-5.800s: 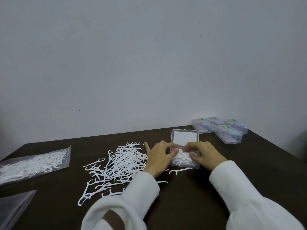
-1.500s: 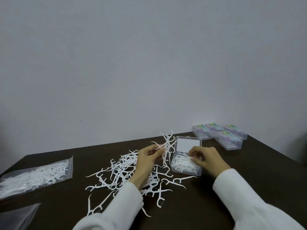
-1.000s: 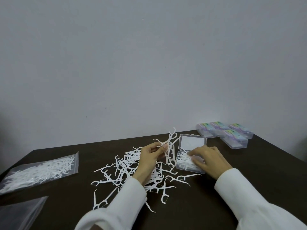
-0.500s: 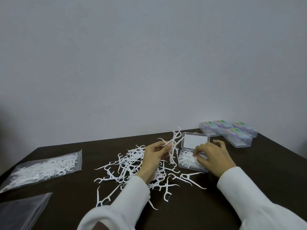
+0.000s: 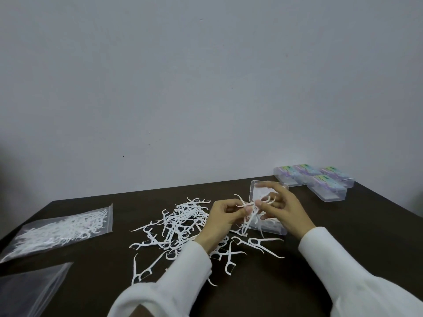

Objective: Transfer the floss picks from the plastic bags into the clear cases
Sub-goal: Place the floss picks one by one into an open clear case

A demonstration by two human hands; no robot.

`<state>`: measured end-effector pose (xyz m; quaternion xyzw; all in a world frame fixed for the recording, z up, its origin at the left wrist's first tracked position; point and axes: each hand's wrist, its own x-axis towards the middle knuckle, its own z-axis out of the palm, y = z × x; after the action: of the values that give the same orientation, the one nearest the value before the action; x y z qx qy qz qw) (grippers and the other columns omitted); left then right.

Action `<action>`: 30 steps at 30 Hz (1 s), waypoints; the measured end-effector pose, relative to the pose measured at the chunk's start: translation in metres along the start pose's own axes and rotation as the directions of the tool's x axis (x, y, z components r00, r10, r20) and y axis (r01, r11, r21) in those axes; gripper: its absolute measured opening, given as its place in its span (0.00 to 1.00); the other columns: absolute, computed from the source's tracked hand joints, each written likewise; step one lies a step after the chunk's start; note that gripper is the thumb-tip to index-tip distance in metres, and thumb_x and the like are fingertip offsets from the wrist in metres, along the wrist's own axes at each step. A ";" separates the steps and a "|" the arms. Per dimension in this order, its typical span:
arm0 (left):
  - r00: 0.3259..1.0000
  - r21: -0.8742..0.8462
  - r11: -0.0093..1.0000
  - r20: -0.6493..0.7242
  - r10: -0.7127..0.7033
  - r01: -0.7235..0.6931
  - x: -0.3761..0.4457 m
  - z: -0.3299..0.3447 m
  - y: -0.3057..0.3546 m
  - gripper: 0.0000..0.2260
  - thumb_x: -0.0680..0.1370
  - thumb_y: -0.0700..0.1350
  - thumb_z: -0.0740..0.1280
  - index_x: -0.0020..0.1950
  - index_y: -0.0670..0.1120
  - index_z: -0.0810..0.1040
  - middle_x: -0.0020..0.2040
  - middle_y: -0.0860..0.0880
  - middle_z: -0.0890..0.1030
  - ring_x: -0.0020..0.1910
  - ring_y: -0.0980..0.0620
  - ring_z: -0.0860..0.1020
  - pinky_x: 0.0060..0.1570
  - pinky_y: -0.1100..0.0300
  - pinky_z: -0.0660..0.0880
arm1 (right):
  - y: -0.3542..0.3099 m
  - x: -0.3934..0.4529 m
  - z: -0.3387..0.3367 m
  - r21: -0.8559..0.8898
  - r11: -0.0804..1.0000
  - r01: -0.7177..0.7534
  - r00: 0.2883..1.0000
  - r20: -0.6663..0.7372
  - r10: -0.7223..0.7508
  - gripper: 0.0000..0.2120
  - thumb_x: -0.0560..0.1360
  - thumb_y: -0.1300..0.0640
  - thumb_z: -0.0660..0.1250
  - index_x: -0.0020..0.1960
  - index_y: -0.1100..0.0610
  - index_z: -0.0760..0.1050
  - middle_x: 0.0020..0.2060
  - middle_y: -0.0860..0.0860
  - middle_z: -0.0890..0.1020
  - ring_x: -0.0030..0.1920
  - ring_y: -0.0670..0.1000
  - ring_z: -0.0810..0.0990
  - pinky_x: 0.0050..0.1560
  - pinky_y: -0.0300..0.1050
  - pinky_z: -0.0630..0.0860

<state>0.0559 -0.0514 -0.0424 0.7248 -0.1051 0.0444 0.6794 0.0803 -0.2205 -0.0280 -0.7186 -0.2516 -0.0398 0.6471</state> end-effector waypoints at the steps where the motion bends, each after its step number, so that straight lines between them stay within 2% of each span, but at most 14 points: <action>1: 1.000 0.018 1.000 0.015 -0.011 0.011 0.000 0.001 0.000 0.03 0.75 0.40 0.69 0.45 0.42 0.82 0.40 0.45 0.83 0.39 0.52 0.80 0.42 0.64 0.77 | 0.001 0.001 -0.002 -0.007 1.000 -0.005 1.000 -0.013 0.005 0.13 0.70 0.64 0.71 0.53 0.53 0.76 0.43 0.58 0.81 0.41 0.55 0.83 0.40 0.43 0.81; 3: 0.999 0.034 0.999 0.027 -0.030 0.030 -0.001 0.001 0.000 0.03 0.75 0.41 0.69 0.44 0.43 0.82 0.39 0.47 0.83 0.38 0.53 0.80 0.40 0.65 0.76 | 0.002 0.002 -0.005 -0.010 1.000 -0.025 0.999 -0.032 0.024 0.09 0.69 0.64 0.71 0.48 0.56 0.78 0.43 0.58 0.83 0.41 0.56 0.84 0.40 0.43 0.81; 6: 0.999 0.033 0.999 0.034 -0.035 0.034 -0.002 0.001 0.002 0.03 0.75 0.41 0.69 0.45 0.43 0.82 0.40 0.48 0.83 0.38 0.55 0.81 0.40 0.66 0.76 | 0.004 0.004 -0.007 0.019 0.999 -0.047 0.998 -0.041 0.048 0.09 0.68 0.65 0.72 0.46 0.57 0.78 0.42 0.57 0.84 0.41 0.55 0.84 0.40 0.42 0.81; 9: 0.998 0.038 0.998 0.049 -0.043 0.041 -0.002 -0.002 0.002 0.03 0.74 0.40 0.70 0.47 0.42 0.82 0.44 0.45 0.84 0.42 0.53 0.81 0.44 0.65 0.77 | 0.004 0.005 -0.010 0.027 0.998 -0.060 0.995 -0.073 0.061 0.09 0.68 0.66 0.71 0.46 0.57 0.77 0.41 0.57 0.84 0.39 0.53 0.84 0.39 0.42 0.81; 12: 0.996 0.065 0.996 0.050 -0.067 0.064 -0.003 -0.003 0.002 0.05 0.74 0.39 0.70 0.49 0.42 0.82 0.44 0.50 0.84 0.42 0.55 0.81 0.42 0.66 0.77 | 0.006 0.007 -0.020 0.060 0.994 -0.086 0.985 -0.147 0.094 0.08 0.69 0.67 0.70 0.46 0.59 0.76 0.41 0.57 0.83 0.36 0.51 0.84 0.38 0.39 0.81; 15: 0.998 0.066 0.996 0.020 -0.066 0.065 -0.003 -0.004 0.002 0.06 0.74 0.38 0.70 0.51 0.39 0.82 0.43 0.51 0.85 0.41 0.56 0.82 0.40 0.67 0.76 | 0.008 0.009 -0.028 0.057 0.990 -0.131 0.965 -0.220 0.141 0.09 0.70 0.67 0.70 0.47 0.57 0.76 0.43 0.55 0.82 0.36 0.49 0.84 0.37 0.38 0.81; 17: 0.998 0.053 0.997 -0.004 -0.062 0.062 -0.002 -0.005 0.001 0.06 0.74 0.37 0.69 0.50 0.40 0.82 0.41 0.51 0.84 0.38 0.57 0.82 0.38 0.68 0.76 | 0.010 0.009 -0.031 -0.014 0.991 -0.134 0.957 -0.261 0.125 0.10 0.70 0.66 0.70 0.49 0.55 0.77 0.45 0.52 0.80 0.40 0.47 0.82 0.36 0.36 0.80; 20: 0.998 0.040 0.998 -0.033 -0.054 0.055 -0.002 -0.006 0.001 0.05 0.74 0.37 0.69 0.48 0.41 0.83 0.41 0.49 0.84 0.38 0.58 0.82 0.38 0.68 0.76 | 0.014 0.007 -0.030 -0.245 0.961 -0.131 0.961 -0.270 0.063 0.06 0.71 0.64 0.70 0.46 0.55 0.78 0.45 0.50 0.77 0.43 0.43 0.76 0.41 0.36 0.75; 23: 0.997 0.063 0.997 -0.070 -0.035 0.039 -0.001 -0.007 0.000 0.04 0.75 0.37 0.69 0.48 0.42 0.83 0.40 0.53 0.84 0.38 0.60 0.81 0.38 0.69 0.75 | 0.019 0.006 -0.026 -0.379 0.915 -0.140 0.977 -0.201 0.067 0.06 0.71 0.63 0.71 0.42 0.53 0.78 0.45 0.49 0.79 0.47 0.47 0.76 0.48 0.39 0.70; 27: 0.989 0.149 0.989 -0.146 0.030 -0.008 0.001 -0.010 -0.002 0.04 0.74 0.38 0.70 0.47 0.42 0.83 0.42 0.55 0.84 0.39 0.61 0.80 0.41 0.67 0.75 | 0.021 0.005 -0.024 -0.536 0.840 -0.080 0.996 -0.076 0.047 0.10 0.72 0.62 0.70 0.40 0.48 0.77 0.44 0.47 0.79 0.48 0.45 0.76 0.52 0.38 0.73; 30: 0.974 0.220 0.974 -0.206 0.095 -0.049 0.004 -0.010 -0.001 0.05 0.75 0.40 0.69 0.47 0.47 0.84 0.46 0.55 0.84 0.41 0.63 0.80 0.43 0.66 0.76 | 0.022 0.004 -0.028 -0.621 0.779 -0.086 0.996 -0.038 0.080 0.10 0.73 0.61 0.69 0.41 0.45 0.76 0.46 0.47 0.79 0.49 0.46 0.77 0.54 0.42 0.75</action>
<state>0.0609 -0.0422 -0.0416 0.7801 -0.0519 0.1586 0.6030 0.0999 -0.2463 -0.0421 -0.9018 -0.1893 -0.0955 0.3766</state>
